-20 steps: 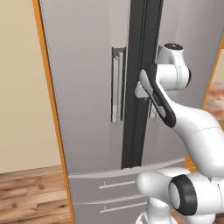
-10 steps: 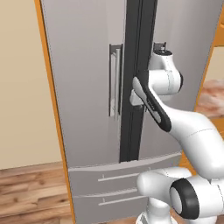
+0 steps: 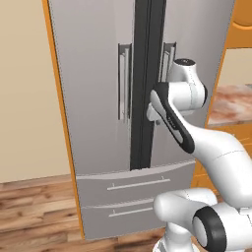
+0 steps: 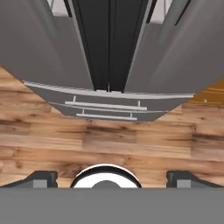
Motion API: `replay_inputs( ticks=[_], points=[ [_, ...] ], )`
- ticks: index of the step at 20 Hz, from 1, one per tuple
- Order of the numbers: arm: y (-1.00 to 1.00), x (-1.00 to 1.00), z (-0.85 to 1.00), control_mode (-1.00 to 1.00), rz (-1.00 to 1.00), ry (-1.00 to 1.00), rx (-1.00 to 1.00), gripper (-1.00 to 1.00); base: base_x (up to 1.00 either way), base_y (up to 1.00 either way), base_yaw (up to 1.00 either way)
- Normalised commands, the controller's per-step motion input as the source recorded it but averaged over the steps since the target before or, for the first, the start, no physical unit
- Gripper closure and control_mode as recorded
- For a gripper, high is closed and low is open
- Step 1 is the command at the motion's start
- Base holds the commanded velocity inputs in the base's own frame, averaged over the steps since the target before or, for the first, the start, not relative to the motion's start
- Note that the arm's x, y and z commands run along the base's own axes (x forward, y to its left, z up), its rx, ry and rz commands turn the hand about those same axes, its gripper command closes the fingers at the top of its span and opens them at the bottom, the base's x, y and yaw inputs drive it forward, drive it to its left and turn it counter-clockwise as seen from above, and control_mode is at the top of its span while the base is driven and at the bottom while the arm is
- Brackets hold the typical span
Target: Take the lemon wedge from the fridge and place it on the plate with fish on the dining counter.
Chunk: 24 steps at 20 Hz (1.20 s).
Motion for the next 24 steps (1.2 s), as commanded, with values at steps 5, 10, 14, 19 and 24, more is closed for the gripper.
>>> replay_inputs(
  ticks=[5,10,14,19,24],
  points=[
    [0.00,0.00,0.04,-1.00,0.00,-0.04,0.00,-1.00,0.00,0.00,0.00],
    [0.00,-0.01,0.33,-1.00,0.00,-0.29,0.01,-1.00,0.00,0.00,0.00],
    [0.62,0.39,0.53,-1.00,0.01,-0.43,0.05,-1.00,0.00,0.00,0.00],
    [0.90,0.83,0.18,-1.00,0.00,-0.41,0.12,-1.00,0.00,0.00,0.00],
    [0.31,0.75,0.00,-1.00,-0.04,-0.15,0.06,-1.00,0.00,0.00,0.00]
  ],
)
